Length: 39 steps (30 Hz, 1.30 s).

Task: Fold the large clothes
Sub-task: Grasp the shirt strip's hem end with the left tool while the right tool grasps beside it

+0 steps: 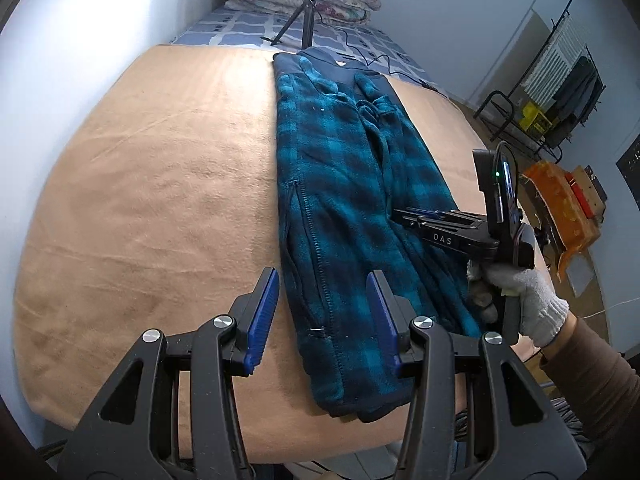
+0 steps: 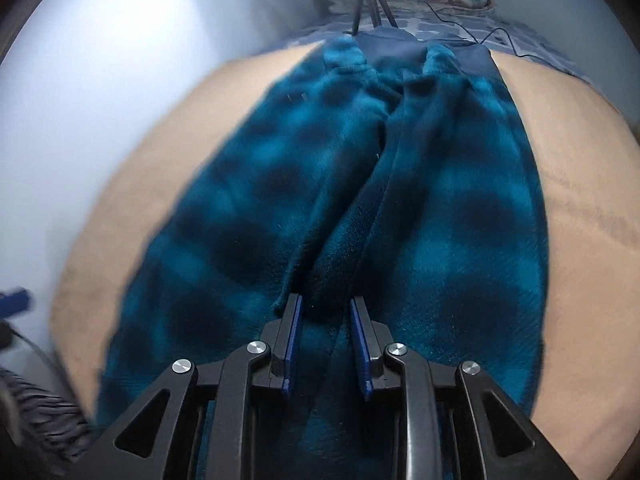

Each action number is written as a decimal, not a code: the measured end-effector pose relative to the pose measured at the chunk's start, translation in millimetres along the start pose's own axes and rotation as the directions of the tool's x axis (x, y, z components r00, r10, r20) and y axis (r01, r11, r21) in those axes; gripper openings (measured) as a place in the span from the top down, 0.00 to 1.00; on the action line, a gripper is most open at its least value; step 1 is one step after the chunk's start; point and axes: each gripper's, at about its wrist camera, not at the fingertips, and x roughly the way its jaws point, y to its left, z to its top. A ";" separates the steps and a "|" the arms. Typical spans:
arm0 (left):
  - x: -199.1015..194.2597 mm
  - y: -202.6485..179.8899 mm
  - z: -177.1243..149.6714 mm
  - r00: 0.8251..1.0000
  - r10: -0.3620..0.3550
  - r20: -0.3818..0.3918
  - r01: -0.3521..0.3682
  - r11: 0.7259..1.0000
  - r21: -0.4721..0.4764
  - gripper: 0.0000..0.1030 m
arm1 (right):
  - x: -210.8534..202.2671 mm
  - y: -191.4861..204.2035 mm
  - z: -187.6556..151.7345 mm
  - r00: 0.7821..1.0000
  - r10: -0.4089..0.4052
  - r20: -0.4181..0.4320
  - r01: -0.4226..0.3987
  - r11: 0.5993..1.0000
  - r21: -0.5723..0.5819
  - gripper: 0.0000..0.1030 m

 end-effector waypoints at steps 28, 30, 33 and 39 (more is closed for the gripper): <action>78.2 20.0 -82.4 0.929 -0.312 -0.197 0.234 0.911 -0.339 0.85 | -94.9 -49.6 -166.2 0.953 0.300 0.034 -0.290 0.878 0.382 0.63; 68.1 20.7 -82.0 0.937 -0.304 -0.174 0.234 0.913 -0.335 0.87 | -92.7 -48.0 -165.3 0.942 0.332 0.039 -0.321 0.865 0.386 0.89; 50.0 25.0 -80.2 0.948 -0.295 -0.121 0.240 0.910 -0.339 0.88 | -110.4 -40.7 -160.8 0.954 0.296 0.050 -0.296 0.895 0.335 0.93; 72.3 26.6 -90.4 0.955 -0.232 -0.186 0.170 0.939 -0.299 0.88 | -97.2 -39.3 -170.5 0.979 0.201 -0.023 -0.183 0.928 0.324 0.94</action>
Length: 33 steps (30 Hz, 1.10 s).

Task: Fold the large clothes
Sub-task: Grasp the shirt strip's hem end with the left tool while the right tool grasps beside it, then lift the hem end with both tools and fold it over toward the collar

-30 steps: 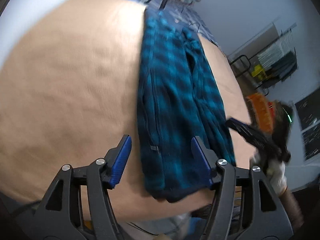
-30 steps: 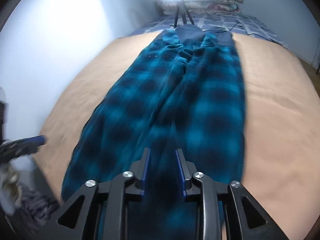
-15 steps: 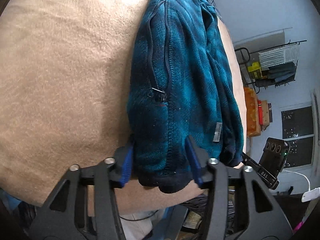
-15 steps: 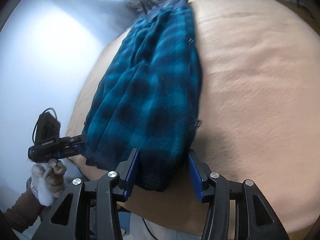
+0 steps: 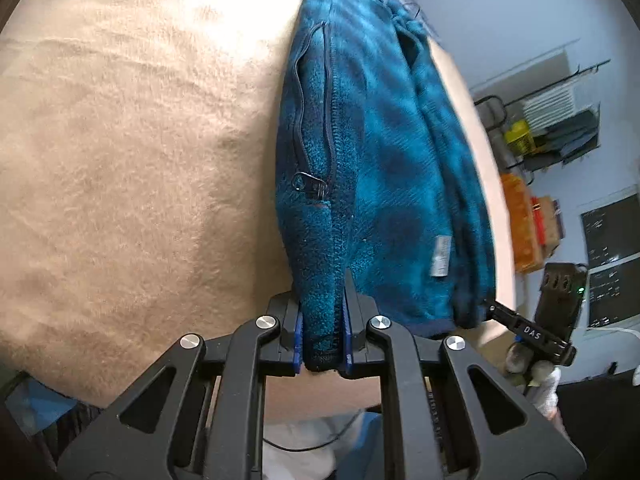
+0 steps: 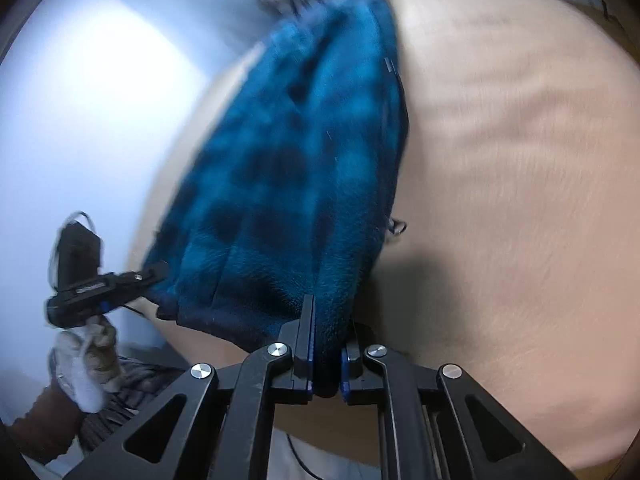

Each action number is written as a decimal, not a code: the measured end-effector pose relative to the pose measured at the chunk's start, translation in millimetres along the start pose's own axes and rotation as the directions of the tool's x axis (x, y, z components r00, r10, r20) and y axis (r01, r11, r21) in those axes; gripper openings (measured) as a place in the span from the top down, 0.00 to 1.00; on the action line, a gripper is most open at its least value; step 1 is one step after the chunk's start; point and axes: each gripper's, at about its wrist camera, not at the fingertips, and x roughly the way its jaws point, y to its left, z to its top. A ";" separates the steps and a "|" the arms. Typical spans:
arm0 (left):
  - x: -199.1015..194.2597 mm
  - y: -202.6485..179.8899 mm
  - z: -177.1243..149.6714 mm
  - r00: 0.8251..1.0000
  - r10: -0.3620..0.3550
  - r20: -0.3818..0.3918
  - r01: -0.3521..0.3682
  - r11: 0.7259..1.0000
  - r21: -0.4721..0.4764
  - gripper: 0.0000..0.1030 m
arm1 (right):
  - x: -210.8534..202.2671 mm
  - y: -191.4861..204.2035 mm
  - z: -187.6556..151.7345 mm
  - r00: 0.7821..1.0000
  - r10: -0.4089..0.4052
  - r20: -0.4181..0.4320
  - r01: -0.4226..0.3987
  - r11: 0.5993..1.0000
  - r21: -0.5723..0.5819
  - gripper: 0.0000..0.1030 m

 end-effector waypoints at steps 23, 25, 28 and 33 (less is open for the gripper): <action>1.8 -14.5 5.9 0.981 -0.188 -0.050 0.186 0.982 -0.041 0.86 | 16.3 -14.4 7.1 0.949 0.314 0.002 -0.313 0.947 0.075 0.85; -7.5 -18.6 8.8 0.976 -0.217 -0.030 0.215 0.975 -0.049 0.86 | 8.9 -15.3 9.2 0.936 0.351 0.034 -0.352 0.930 0.102 0.87; -21.5 -25.8 17.2 0.965 -0.261 0.003 0.260 0.963 -0.065 0.87 | -2.7 -13.4 13.7 0.926 0.372 0.070 -0.378 0.919 0.113 0.88; -39.4 -47.8 40.1 0.960 -0.277 0.047 0.278 0.960 -0.032 0.87 | -26.9 -7.6 30.3 0.907 0.401 0.127 -0.415 0.902 0.117 0.89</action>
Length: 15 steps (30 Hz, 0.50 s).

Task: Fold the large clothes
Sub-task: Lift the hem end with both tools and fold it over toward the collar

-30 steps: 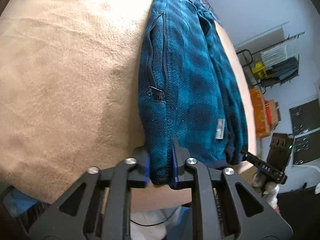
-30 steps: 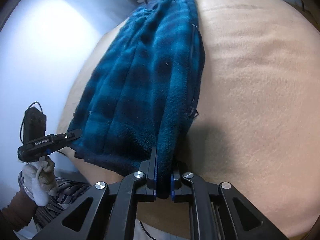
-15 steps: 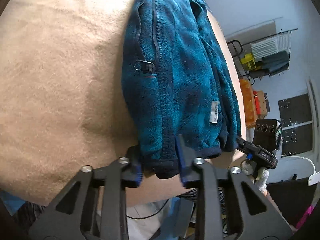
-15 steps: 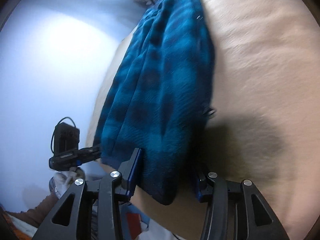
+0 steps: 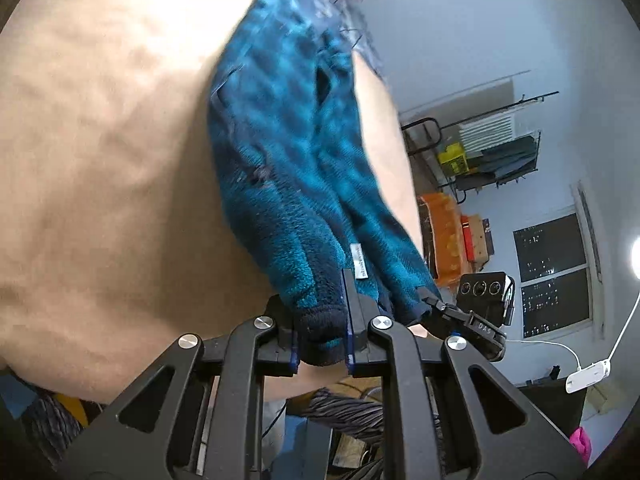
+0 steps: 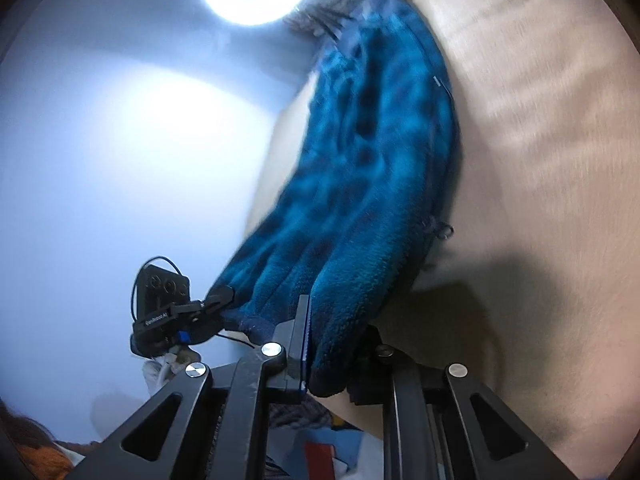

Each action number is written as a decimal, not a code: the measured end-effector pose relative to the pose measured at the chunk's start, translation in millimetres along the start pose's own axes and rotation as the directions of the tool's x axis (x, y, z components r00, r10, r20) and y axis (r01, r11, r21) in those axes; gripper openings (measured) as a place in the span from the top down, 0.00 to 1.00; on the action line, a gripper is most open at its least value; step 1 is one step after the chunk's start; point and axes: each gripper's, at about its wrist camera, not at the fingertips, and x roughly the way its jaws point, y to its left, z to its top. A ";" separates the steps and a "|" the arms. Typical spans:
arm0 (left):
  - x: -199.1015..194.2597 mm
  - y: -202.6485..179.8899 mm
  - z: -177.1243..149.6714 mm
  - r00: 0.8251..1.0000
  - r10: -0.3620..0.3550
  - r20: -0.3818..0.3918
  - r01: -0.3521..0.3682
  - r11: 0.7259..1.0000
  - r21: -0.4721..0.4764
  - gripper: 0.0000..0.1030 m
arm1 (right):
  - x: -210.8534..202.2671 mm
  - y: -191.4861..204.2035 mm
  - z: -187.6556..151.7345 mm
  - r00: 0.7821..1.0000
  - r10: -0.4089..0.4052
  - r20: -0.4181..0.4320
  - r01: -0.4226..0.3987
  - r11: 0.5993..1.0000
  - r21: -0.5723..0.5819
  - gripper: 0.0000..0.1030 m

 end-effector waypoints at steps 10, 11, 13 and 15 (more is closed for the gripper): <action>-5.2 -36.3 68.8 0.996 0.038 0.080 -0.042 0.998 0.053 0.87 | -5.0 49.2 77.7 0.996 -0.070 0.054 0.075 0.993 -0.091 0.89; -3.7 -38.0 77.2 0.995 0.046 0.087 -0.051 0.997 0.054 0.87 | -5.0 54.0 85.3 0.995 -0.084 0.058 0.090 0.991 -0.101 0.89; 0.5 -39.2 93.6 0.993 0.059 0.098 -0.064 0.997 0.048 0.87 | -1.3 59.7 105.4 0.992 -0.110 0.067 0.117 0.986 -0.119 0.89; 8.9 -36.6 109.4 0.992 0.072 0.102 -0.076 0.996 0.035 0.87 | 6.2 61.9 122.5 0.990 -0.122 0.073 0.130 0.984 -0.119 0.89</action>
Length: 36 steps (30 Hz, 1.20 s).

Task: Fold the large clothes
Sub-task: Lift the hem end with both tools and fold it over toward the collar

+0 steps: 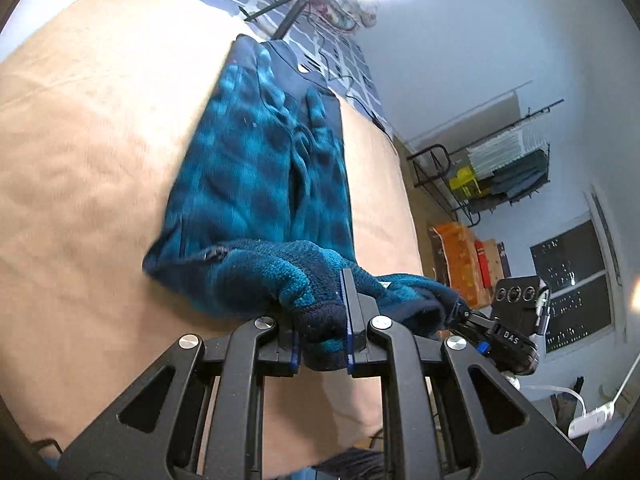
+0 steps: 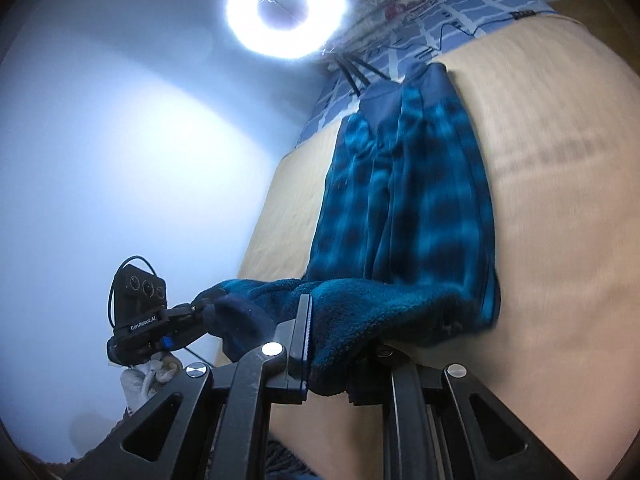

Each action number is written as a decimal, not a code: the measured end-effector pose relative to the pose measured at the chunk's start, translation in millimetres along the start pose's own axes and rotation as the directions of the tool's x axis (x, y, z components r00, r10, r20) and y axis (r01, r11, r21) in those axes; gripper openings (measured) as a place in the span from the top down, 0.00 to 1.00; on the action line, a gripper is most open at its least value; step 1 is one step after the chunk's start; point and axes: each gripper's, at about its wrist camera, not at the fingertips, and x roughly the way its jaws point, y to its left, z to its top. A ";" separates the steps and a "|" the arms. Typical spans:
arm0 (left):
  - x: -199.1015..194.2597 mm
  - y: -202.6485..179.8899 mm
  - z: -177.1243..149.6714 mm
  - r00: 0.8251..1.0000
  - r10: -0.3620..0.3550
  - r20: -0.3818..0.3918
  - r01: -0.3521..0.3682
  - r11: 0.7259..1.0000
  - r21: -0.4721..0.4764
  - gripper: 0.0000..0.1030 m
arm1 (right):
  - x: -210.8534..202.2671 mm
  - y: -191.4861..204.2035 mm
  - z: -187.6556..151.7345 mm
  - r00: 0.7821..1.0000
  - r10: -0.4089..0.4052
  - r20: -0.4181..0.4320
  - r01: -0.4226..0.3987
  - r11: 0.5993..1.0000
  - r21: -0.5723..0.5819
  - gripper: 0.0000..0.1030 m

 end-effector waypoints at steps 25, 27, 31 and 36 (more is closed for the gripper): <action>111.4 60.0 73.2 0.988 0.082 -0.132 -0.096 0.990 -0.100 0.77 | 106.3 -89.1 77.9 0.996 -0.031 -0.082 0.046 0.981 0.188 0.84; 110.7 61.0 75.4 0.987 0.059 -0.150 -0.077 0.990 -0.119 0.67 | 104.8 -93.9 78.7 0.996 -0.005 -0.088 0.025 0.975 0.219 0.80; 99.0 59.3 81.5 0.992 0.002 -0.123 -0.020 0.989 -0.145 0.42 | 95.9 -95.8 80.9 0.996 0.037 -0.087 -0.014 0.969 0.248 0.76; 85.9 50.1 89.7 0.996 -0.011 -0.087 0.001 0.993 -0.120 0.32 | 85.6 -95.1 83.7 0.993 0.088 -0.082 -0.062 0.958 0.281 0.39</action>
